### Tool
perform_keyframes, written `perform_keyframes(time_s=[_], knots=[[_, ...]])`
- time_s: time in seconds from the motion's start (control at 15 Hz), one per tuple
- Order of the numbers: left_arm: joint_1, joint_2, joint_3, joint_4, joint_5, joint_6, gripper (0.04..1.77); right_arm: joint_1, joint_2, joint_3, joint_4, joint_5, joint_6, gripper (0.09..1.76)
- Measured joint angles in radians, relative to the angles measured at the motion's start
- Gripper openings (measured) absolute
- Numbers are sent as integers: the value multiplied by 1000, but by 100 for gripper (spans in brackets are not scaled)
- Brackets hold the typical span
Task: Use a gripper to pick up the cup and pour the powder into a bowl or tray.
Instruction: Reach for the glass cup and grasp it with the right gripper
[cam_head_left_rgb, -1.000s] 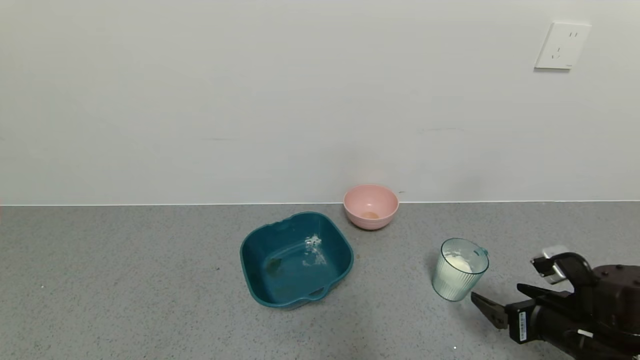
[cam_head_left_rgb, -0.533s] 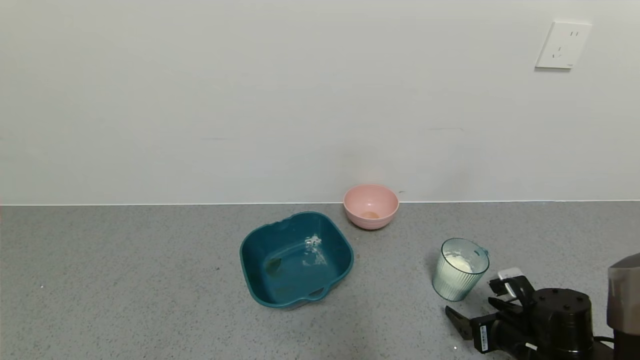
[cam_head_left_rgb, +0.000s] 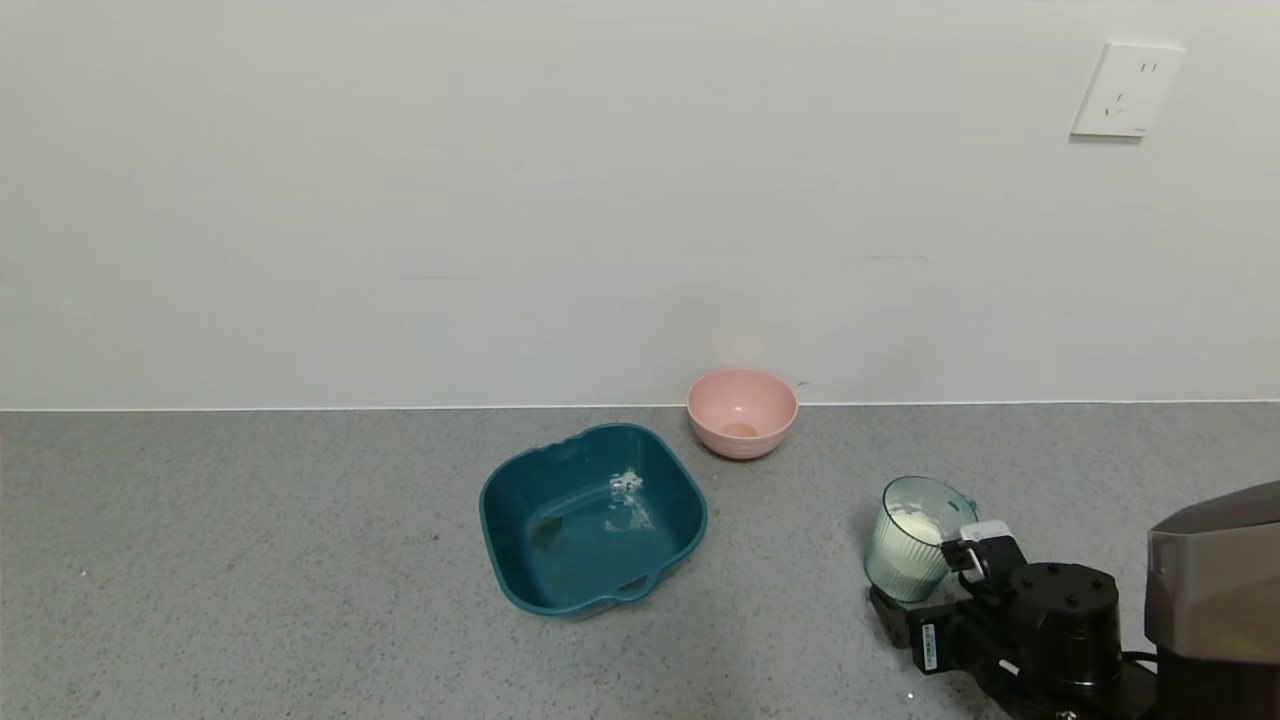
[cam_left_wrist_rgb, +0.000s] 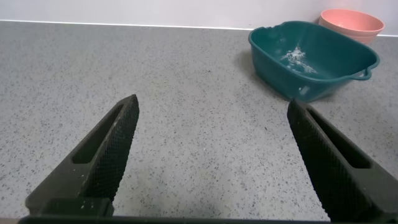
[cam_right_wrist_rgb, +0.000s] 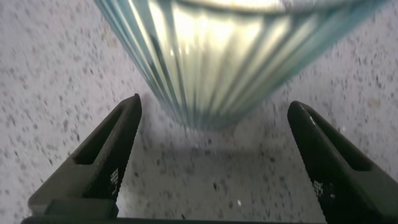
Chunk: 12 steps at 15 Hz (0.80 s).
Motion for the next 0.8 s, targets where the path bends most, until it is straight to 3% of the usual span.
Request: perform_keyframes(time_s=[0.8], knots=[[0, 0, 0, 0, 0, 0, 172, -2, -6, -129, 1, -17, -1, 171]])
